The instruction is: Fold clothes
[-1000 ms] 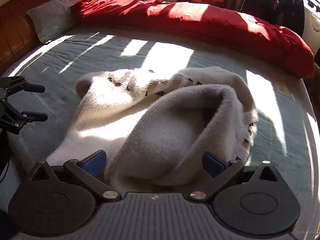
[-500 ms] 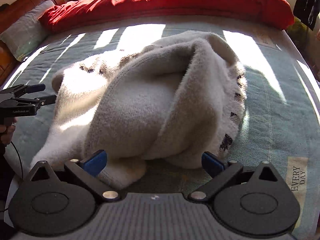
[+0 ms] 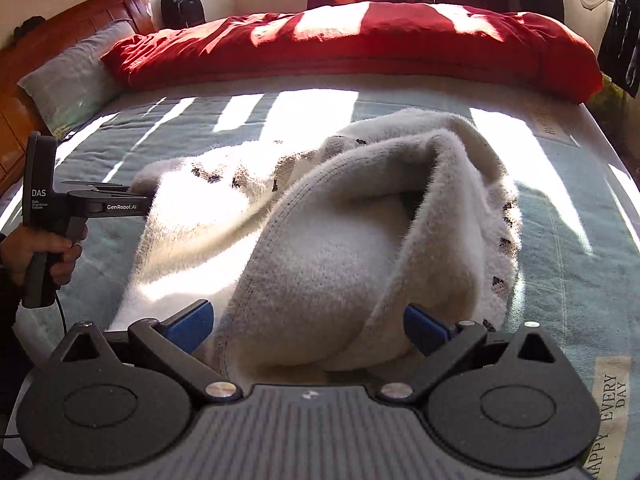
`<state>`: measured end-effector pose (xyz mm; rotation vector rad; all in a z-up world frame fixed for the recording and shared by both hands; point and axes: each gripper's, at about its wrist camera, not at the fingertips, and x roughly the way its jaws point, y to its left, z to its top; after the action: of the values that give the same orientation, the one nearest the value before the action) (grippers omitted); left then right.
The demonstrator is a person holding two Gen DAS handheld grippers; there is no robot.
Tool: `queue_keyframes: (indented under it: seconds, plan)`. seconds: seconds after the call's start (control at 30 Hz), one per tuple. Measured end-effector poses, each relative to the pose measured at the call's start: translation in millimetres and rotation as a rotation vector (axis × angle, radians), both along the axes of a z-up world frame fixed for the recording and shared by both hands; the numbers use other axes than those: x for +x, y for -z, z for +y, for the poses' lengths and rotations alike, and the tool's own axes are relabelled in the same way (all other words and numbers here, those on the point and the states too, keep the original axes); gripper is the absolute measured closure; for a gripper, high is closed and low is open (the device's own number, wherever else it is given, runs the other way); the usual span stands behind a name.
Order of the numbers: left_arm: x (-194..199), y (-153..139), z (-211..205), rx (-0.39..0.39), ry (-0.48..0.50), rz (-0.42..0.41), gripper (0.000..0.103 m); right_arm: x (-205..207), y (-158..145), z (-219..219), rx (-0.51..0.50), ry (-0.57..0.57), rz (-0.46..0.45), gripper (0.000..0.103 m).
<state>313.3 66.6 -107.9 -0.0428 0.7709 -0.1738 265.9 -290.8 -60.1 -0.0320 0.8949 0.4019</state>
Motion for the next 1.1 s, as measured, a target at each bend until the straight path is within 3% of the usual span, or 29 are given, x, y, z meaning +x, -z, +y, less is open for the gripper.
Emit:
queue_keyframes:
  seconds: [0.57,0.87,0.97,1.03,1.07,1.1]
  plan:
    - [30.5,-79.4,82.0,0.285,-0.193,-0.153,0.088,-3.8,-6.4,-6.8,-0.026,0.030,-0.027,0.001]
    - [26.4,-49.2,103.0,0.249,-0.176,0.005,0.082,17.6,15.0,8.4,-0.144,0.067,-0.040,0.002]
    - [9.7,-49.7,105.6,0.223,-0.146,0.011,0.070,30.3,22.7,18.0,-0.259,0.057,-0.076,0.008]
    - [-2.3,-52.8,104.1,0.221,-0.113,0.017,0.057,40.7,29.0,24.2,-0.352,0.055,-0.081,0.031]
    - [-8.1,-54.3,102.8,0.219,-0.097,0.021,0.055,46.4,32.9,25.0,-0.393,0.054,-0.075,0.039]
    - [-14.5,-55.7,100.6,0.216,-0.074,0.026,0.052,52.3,37.0,25.2,-0.434,0.053,-0.067,0.056]
